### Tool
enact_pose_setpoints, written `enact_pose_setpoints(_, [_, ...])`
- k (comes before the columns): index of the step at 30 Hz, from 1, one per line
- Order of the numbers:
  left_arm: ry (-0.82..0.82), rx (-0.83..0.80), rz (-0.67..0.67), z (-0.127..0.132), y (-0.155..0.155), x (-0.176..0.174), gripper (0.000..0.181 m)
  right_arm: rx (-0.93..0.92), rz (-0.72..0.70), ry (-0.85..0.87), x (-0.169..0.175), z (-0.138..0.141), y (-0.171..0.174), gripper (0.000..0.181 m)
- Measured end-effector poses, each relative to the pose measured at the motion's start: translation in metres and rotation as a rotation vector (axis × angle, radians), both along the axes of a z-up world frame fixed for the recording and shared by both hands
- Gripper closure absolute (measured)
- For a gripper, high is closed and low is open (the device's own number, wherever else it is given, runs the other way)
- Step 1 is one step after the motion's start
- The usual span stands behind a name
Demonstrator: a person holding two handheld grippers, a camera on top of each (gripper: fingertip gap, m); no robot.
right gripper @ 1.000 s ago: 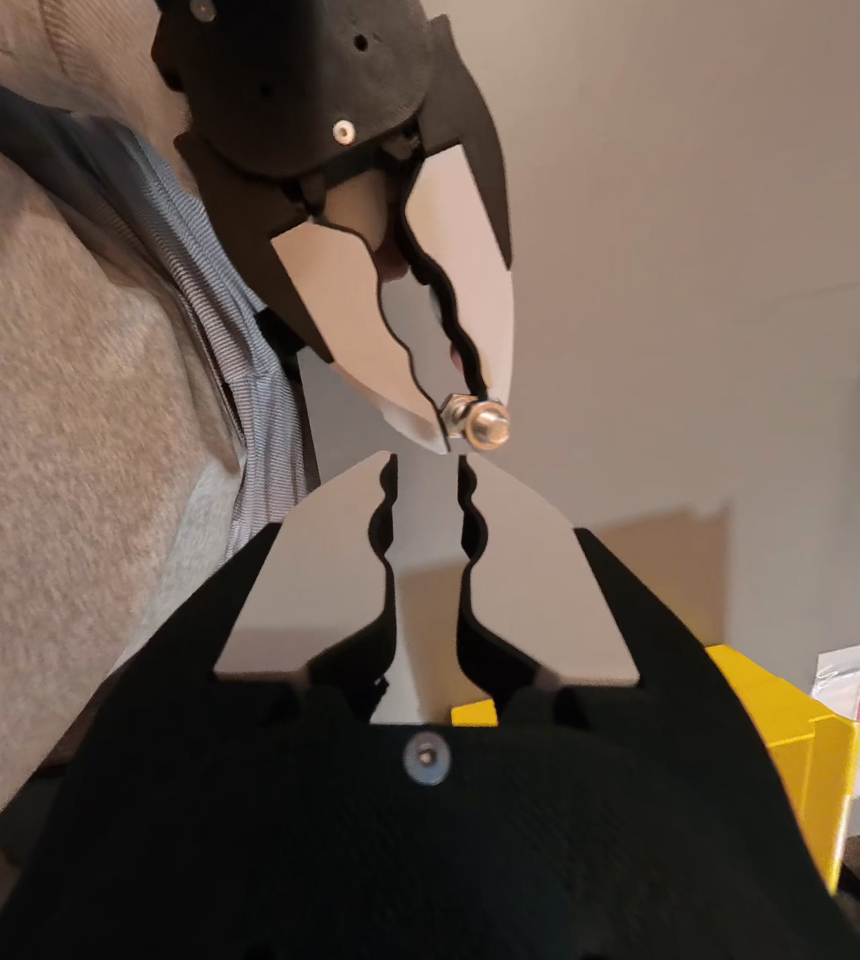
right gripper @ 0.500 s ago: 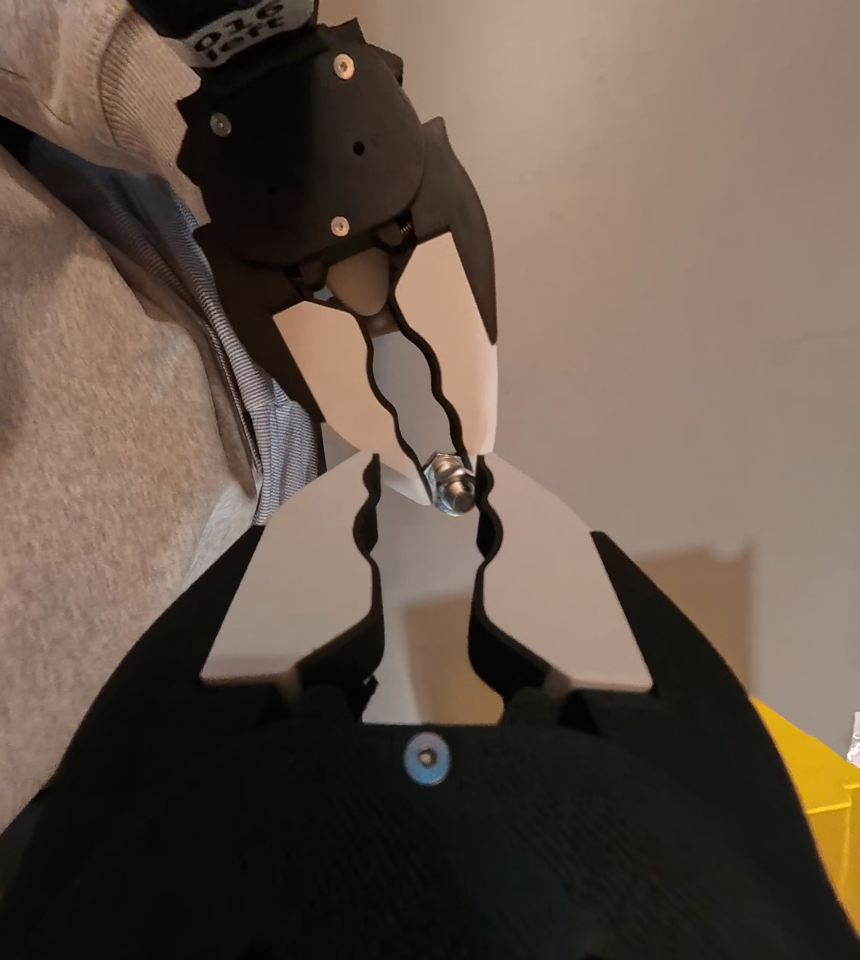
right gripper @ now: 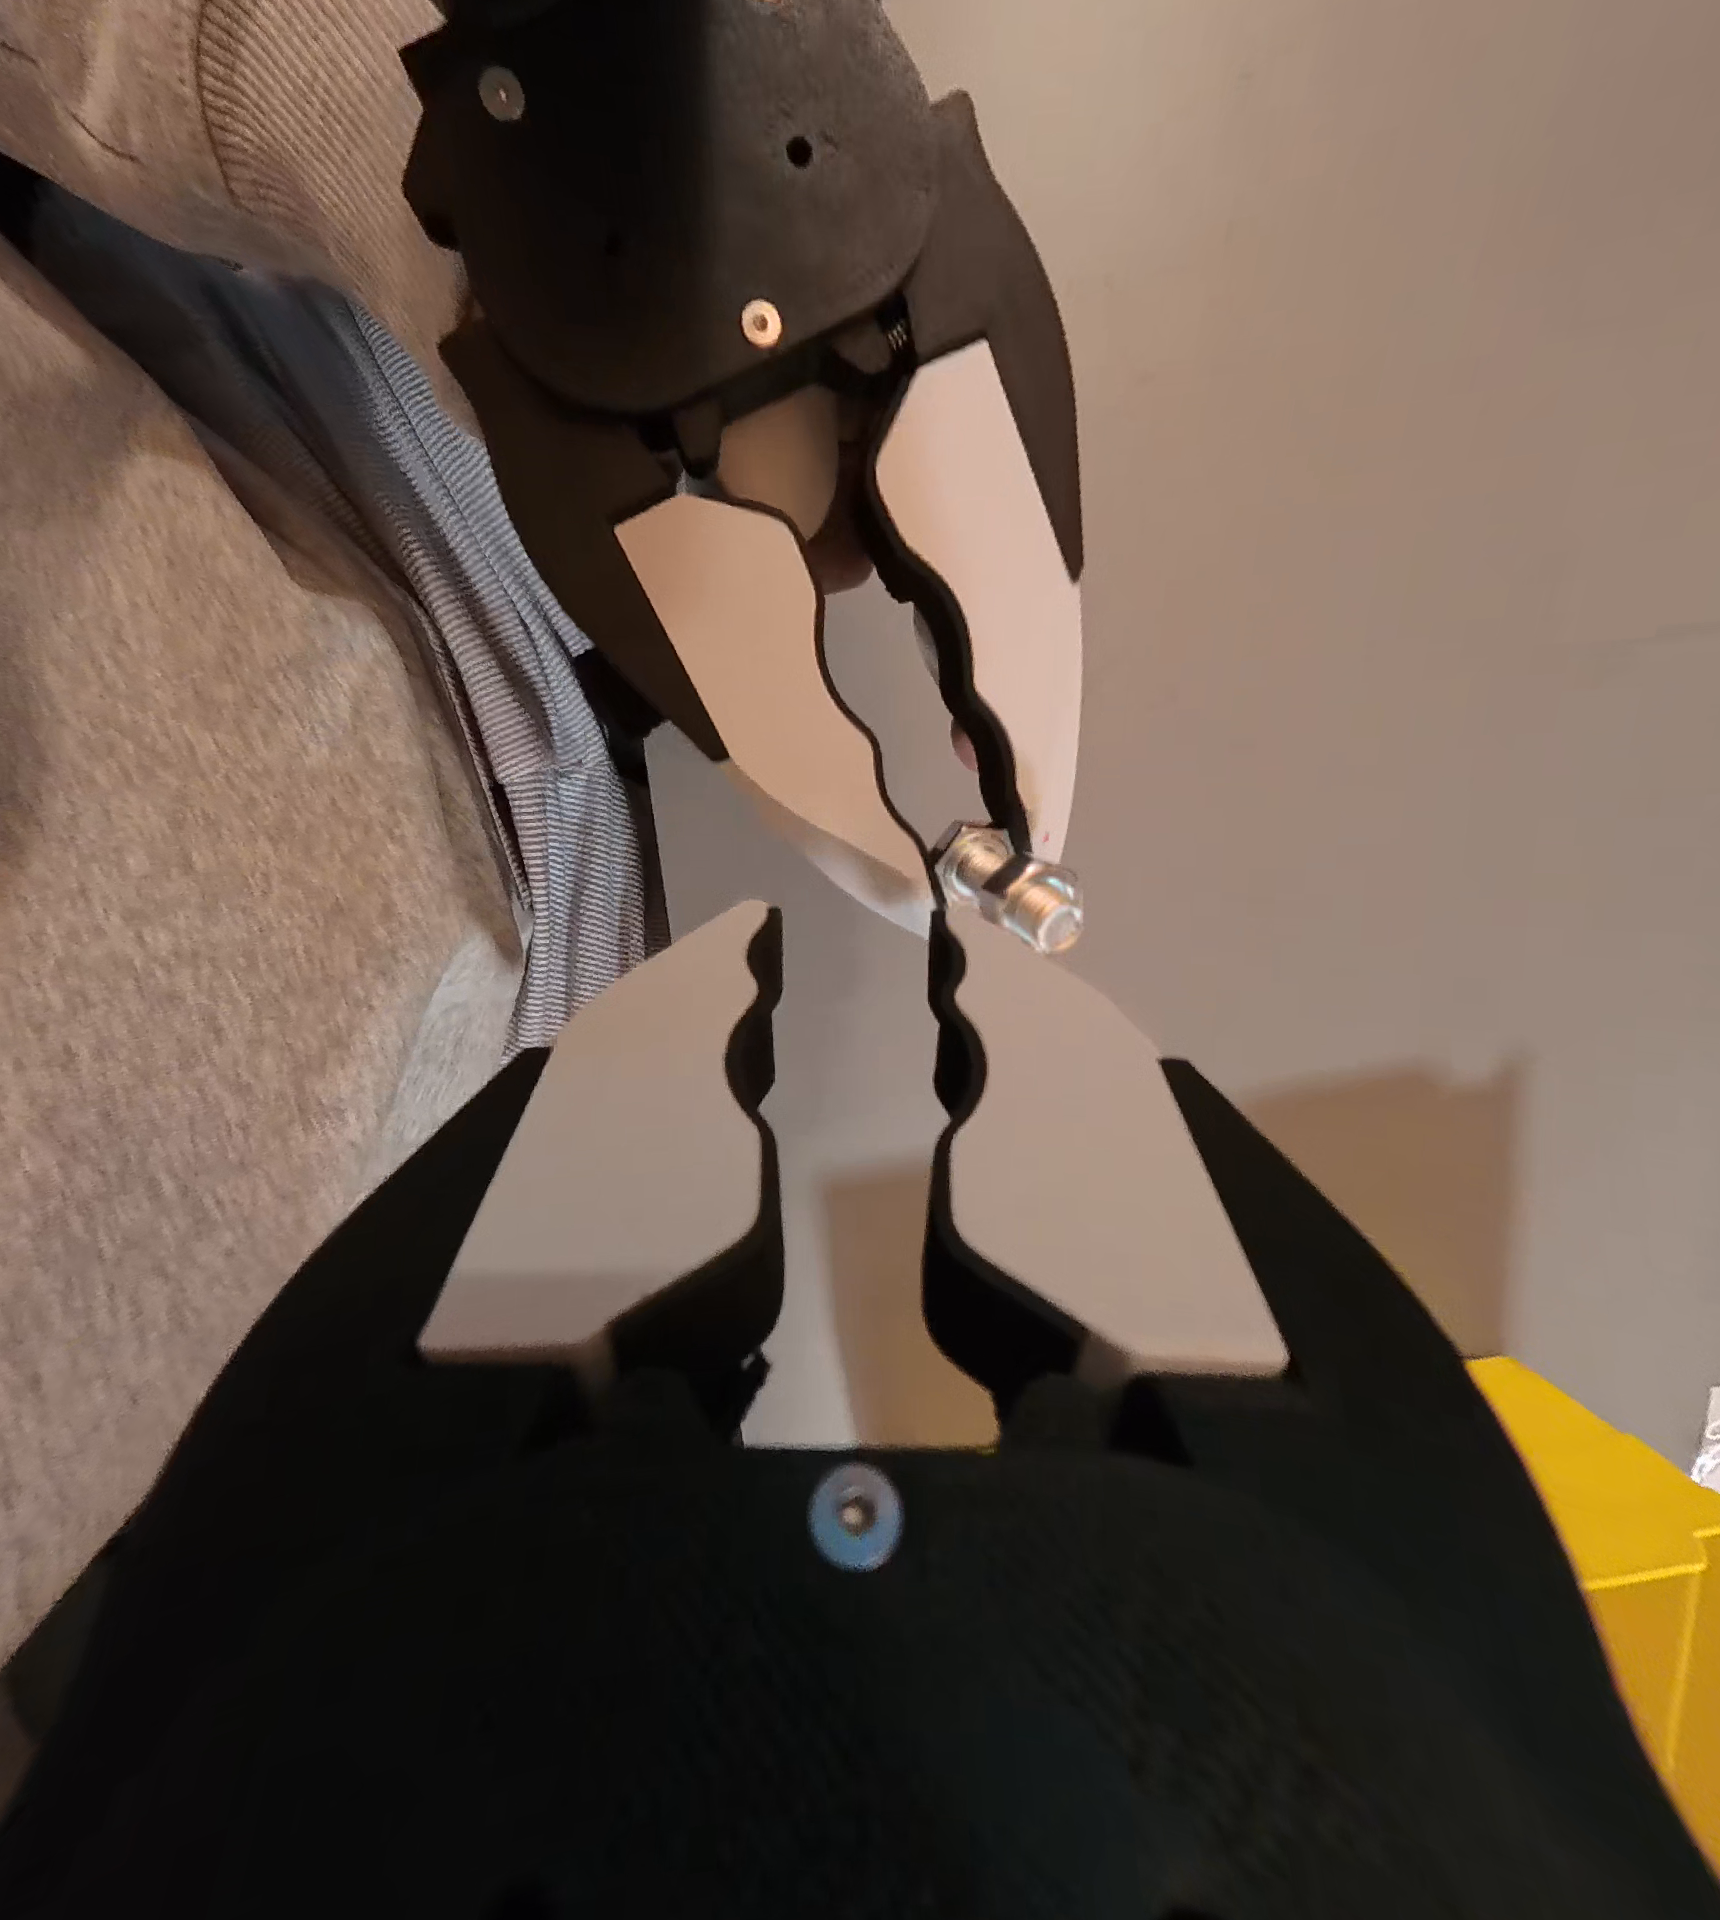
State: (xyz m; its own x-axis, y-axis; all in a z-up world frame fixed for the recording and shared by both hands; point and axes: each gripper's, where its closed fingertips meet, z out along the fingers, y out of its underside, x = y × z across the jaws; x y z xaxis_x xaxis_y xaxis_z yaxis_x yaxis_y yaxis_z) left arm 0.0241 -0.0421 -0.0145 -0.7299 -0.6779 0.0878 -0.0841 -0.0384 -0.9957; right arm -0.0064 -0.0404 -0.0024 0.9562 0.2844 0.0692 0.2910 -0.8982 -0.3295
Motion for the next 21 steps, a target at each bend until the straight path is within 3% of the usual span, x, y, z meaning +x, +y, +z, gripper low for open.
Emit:
enact_pose_setpoints(11, [-0.040, 0.014, -0.028, 0.003, -0.006, -0.006, 0.162, 0.005, -0.048, -0.022, 0.014, -0.001, -0.006, 0.150])
enact_pose_setpoints(21, [-0.049, 0.072, -0.048, -0.004, -0.014, -0.009, 0.163, 0.029, -0.007, -0.023, 0.007, -0.001, 0.004, 0.146])
